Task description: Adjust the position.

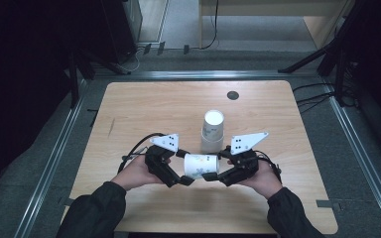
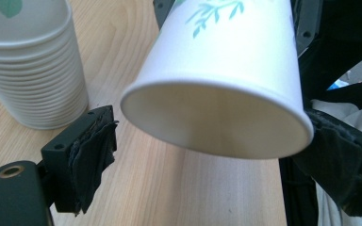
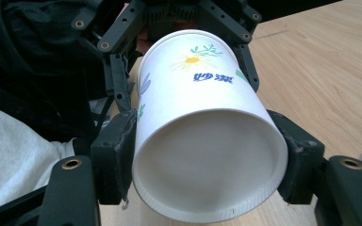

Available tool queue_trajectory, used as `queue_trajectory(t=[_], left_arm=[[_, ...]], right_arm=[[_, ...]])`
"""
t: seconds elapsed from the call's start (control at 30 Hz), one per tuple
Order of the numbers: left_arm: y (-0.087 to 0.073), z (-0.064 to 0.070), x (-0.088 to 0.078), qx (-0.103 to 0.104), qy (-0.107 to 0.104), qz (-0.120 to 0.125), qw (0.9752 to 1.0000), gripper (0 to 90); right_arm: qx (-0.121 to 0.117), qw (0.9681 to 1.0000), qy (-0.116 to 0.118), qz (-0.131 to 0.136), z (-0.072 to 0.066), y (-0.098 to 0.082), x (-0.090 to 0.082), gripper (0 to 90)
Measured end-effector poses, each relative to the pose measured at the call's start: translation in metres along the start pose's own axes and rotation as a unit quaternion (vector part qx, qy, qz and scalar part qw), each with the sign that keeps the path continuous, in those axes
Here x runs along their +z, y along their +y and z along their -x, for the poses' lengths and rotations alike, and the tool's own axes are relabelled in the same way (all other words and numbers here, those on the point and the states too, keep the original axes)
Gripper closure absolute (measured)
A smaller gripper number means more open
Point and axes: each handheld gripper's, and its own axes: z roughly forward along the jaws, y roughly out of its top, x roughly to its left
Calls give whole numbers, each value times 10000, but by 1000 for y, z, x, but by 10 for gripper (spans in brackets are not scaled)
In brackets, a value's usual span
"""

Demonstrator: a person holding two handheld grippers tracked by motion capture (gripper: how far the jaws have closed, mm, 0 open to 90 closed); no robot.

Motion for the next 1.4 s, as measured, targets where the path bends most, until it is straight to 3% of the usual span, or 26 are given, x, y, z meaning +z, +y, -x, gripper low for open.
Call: queue_trajectory(t=[0.3, 0.53, 0.93, 1.07, 1.4], left_arm=[[0, 1, 0, 117, -186, 159, 9996, 93], [0, 1, 3, 246, -287, 123, 9992, 130], [0, 5, 5, 463, -292, 78, 9985, 153], [-1, 6, 4, 536, -295, 124, 9981, 213], [-1, 5, 3, 528, -280, 105, 9982, 234]], right_arm=[[28, 9999, 167, 12, -1, 0, 4, 337], [16, 9996, 264, -28, -3, 0, 8, 337], [46, 9992, 387, -19, -3, 0, 10, 338], [61, 9993, 368, -33, -2, 0, 10, 339], [60, 9993, 354, -39, -2, 0, 10, 337]])
